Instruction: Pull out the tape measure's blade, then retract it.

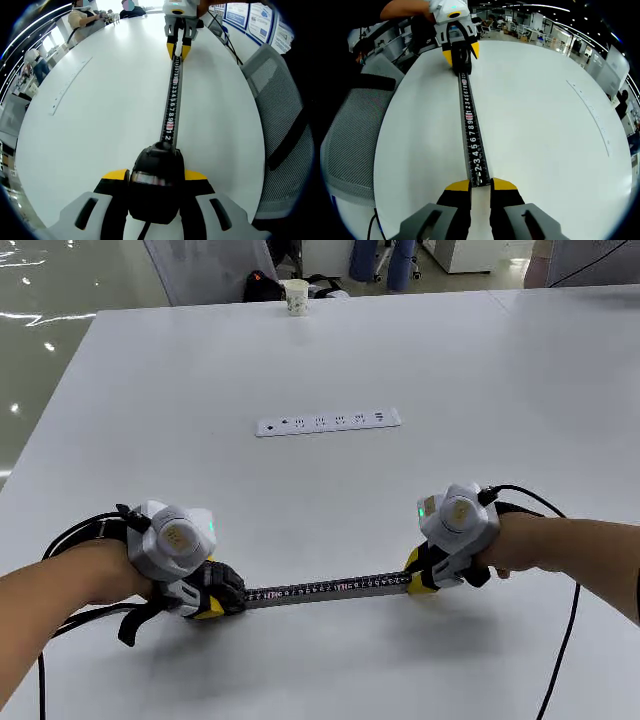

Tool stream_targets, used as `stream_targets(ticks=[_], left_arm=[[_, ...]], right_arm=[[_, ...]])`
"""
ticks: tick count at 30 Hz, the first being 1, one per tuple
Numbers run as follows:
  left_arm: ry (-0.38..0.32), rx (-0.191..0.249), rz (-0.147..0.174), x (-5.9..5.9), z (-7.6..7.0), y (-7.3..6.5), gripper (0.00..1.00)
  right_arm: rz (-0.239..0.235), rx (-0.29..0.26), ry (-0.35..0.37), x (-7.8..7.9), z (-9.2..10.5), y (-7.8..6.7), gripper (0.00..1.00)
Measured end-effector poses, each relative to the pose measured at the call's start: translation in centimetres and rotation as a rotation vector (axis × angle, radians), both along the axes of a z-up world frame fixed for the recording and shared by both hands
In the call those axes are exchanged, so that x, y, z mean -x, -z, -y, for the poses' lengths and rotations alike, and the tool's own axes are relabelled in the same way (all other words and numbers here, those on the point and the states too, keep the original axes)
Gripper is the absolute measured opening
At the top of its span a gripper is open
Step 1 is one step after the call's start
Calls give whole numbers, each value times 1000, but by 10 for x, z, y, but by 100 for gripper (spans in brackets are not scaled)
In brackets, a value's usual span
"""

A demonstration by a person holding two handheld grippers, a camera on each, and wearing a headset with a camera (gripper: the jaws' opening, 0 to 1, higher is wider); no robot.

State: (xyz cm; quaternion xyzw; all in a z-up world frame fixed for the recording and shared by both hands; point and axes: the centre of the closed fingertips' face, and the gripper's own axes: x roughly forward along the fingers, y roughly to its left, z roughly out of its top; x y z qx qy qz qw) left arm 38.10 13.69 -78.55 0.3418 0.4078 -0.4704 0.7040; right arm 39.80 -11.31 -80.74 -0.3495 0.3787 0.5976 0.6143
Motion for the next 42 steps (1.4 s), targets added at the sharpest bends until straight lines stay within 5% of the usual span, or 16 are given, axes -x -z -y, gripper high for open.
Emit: stream_targets(ticks=[8,16,30,42], left_arm=[[-22,26,-15,1,1,-1,35],[42,-27,-15,4,0,-1,35],[24,-32,-15,3,-3,-1,36],[16,4,-22,6,-6,-6,47]], right_arm=[[8,27,-33,1,-1,0,12],[13,50,-58,2,-1,0,12],[13,76,-53,1,0,-1,13],[1,106,-55,2,-1,-4,20]])
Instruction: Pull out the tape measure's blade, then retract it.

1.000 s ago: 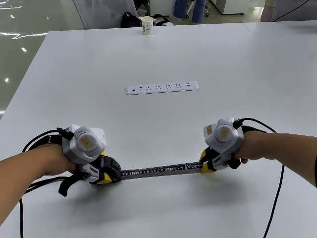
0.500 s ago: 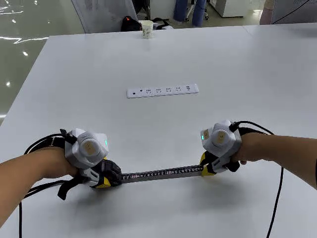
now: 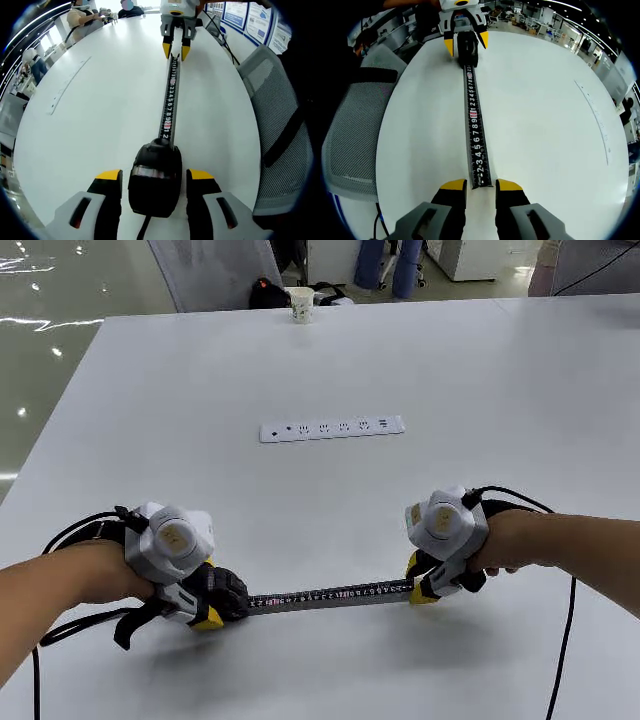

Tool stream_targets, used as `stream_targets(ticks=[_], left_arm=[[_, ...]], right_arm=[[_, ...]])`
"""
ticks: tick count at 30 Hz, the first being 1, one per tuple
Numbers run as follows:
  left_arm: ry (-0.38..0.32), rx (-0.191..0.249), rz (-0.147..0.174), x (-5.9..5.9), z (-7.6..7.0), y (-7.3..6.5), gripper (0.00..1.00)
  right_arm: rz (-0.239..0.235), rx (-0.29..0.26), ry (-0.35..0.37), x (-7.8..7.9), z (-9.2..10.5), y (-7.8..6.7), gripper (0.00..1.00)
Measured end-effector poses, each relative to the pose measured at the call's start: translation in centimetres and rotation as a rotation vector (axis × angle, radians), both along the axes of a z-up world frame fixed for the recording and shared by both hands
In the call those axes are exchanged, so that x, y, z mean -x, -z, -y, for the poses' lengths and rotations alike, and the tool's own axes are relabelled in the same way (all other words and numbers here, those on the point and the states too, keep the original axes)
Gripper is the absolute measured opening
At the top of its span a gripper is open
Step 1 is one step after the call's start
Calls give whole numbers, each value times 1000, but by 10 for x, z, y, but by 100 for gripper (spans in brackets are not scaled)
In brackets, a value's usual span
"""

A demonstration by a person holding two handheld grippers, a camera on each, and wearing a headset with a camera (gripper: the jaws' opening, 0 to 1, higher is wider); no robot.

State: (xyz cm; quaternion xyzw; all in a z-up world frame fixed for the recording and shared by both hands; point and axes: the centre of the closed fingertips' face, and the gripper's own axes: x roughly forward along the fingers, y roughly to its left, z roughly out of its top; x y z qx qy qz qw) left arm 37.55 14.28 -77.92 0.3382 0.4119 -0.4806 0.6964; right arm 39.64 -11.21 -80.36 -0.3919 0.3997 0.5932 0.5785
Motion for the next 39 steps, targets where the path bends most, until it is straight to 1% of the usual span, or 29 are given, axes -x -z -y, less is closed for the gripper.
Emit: stream_targets(ticks=[1,4,6,8,12,17,19,21,22,23,24,26,27,28,29,33,35,37,39], left_arm=[[-9,8,-1,-1,1,-2,48],[-18,16,-3,-2,1,-4,52],[-33,30,-16,-2,2,-5,56],[-41,43,-23,0,4,-7,59],[-38,48,-28,2,5,-8,63],[-64,89,-49,4,9,-11,69],[-71,95,-59,5,9,-13,71],[-69,100,-59,6,10,-13,73],[-67,103,-61,7,10,-12,74],[-69,106,-72,8,10,-12,75],[-69,106,-74,9,10,-12,76],[-63,110,-71,9,10,-12,78],[-64,111,-74,10,11,-13,78],[-66,118,-86,12,11,-13,79],[-67,122,-89,12,12,-13,81],[-75,140,-106,15,13,-12,90],[-81,144,-110,15,14,-12,94],[-88,161,-115,16,16,-13,99],[-94,173,-119,17,17,-15,99]], right_arm=[[2,3,3,-1,0,-1,21],[-3,5,13,-2,1,-2,22],[-4,4,30,-2,2,-3,25],[-12,0,46,-3,2,-4,28],[-15,-5,47,-1,2,-5,30],[-14,6,42,1,4,-3,35],[-15,7,38,3,5,-3,37],[-18,4,33,3,5,-3,37],[-20,1,33,4,5,-3,39],[-25,-2,35,6,4,-3,40],[-26,-3,35,6,4,-4,42],[-34,4,39,8,5,-3,46],[-37,3,38,9,5,-3,47],[-42,1,37,10,5,-3,49],[-47,2,39,11,5,-3,51],[-52,5,35,14,6,-2,56],[-54,1,35,14,5,-1,59],[-60,-2,41,15,5,-1,64],[-62,-5,48,15,4,-1,68]])
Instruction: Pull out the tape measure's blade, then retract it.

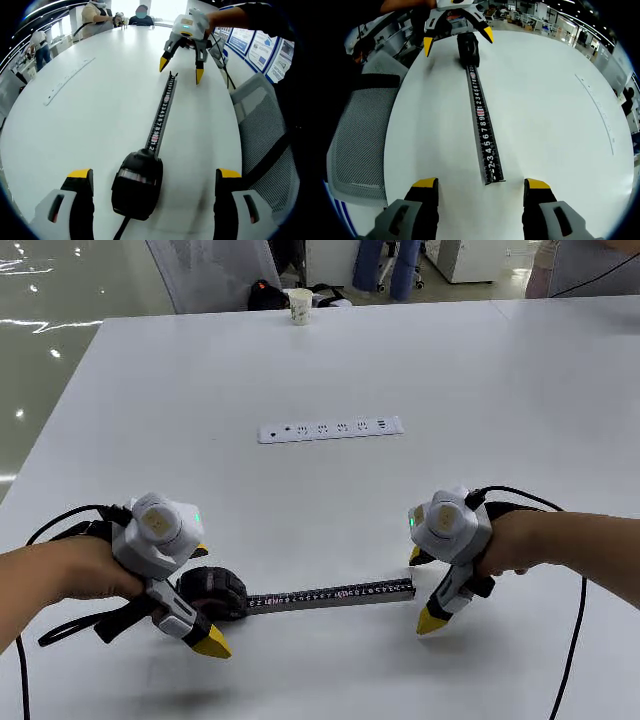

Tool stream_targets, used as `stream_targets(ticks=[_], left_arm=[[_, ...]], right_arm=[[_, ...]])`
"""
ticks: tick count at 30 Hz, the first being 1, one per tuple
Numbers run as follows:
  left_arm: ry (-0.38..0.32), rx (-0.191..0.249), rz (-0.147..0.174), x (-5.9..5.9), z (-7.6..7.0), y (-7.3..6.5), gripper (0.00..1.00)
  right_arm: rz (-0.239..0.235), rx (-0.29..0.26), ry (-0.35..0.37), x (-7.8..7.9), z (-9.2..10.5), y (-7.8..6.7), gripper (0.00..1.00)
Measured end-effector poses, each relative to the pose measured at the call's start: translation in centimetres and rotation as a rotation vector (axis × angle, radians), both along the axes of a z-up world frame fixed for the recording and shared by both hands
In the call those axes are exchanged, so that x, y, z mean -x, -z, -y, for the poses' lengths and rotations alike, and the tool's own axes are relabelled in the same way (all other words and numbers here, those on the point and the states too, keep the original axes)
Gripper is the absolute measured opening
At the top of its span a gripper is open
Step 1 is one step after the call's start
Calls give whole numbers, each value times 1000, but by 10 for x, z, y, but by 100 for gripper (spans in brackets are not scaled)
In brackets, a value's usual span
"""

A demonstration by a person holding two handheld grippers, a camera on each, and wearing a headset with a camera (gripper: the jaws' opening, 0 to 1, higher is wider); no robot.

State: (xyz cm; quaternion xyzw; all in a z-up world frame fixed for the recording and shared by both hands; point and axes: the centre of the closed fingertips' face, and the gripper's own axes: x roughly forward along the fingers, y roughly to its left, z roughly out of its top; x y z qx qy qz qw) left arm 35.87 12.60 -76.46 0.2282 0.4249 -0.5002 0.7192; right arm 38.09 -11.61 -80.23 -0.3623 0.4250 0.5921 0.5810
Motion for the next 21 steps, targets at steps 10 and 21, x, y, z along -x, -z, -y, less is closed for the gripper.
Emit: stream_targets(ticks=[10,21], left_arm=[[-70,17,19,-2,-4,-1,99],[-170,26,53,-5,-18,-2,99]], right_arm=[[0,-44,77,-2,-1,0,91],[-1,-137,248,-8,1,-3,99]])
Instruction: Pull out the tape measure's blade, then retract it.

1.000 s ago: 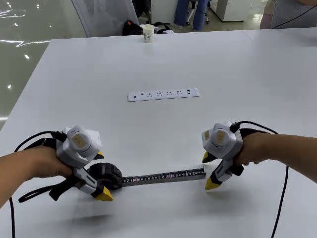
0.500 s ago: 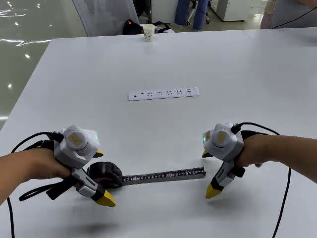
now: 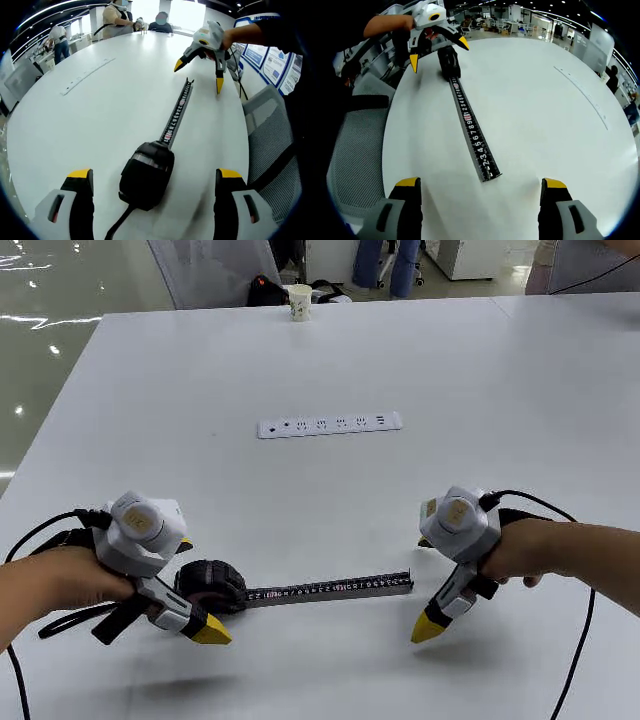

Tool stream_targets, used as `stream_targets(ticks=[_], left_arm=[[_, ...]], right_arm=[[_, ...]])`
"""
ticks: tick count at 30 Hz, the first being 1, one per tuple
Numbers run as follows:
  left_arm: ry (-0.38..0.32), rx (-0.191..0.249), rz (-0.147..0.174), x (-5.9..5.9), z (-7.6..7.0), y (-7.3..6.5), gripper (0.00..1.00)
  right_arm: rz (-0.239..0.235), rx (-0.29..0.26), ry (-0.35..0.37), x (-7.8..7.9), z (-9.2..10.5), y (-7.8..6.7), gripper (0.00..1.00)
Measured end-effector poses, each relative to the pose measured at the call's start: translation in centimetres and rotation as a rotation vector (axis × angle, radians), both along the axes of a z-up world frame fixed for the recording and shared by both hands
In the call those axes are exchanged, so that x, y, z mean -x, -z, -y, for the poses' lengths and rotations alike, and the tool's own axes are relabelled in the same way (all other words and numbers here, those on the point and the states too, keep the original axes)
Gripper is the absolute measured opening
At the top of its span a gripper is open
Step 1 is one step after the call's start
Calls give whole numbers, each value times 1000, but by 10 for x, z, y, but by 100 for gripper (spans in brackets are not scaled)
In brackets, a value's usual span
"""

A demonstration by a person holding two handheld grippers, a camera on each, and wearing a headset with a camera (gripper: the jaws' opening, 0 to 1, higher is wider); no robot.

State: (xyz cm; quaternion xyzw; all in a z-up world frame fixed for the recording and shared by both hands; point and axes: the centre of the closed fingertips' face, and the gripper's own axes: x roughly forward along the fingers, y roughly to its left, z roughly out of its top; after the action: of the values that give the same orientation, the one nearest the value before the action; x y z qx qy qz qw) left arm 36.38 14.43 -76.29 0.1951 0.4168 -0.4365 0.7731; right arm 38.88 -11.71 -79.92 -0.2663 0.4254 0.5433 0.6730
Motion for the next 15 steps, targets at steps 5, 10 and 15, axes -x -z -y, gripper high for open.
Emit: stream_targets(ticks=[5,10,15], left_arm=[[-77,49,0,1,-7,-3,99],[-150,78,56,0,-18,-8,99],[-253,132,86,2,-27,-13,99]], right_arm=[[37,-93,128,-9,3,-10,99],[88,-135,196,-8,15,-15,99],[103,-159,245,1,28,-19,99]])
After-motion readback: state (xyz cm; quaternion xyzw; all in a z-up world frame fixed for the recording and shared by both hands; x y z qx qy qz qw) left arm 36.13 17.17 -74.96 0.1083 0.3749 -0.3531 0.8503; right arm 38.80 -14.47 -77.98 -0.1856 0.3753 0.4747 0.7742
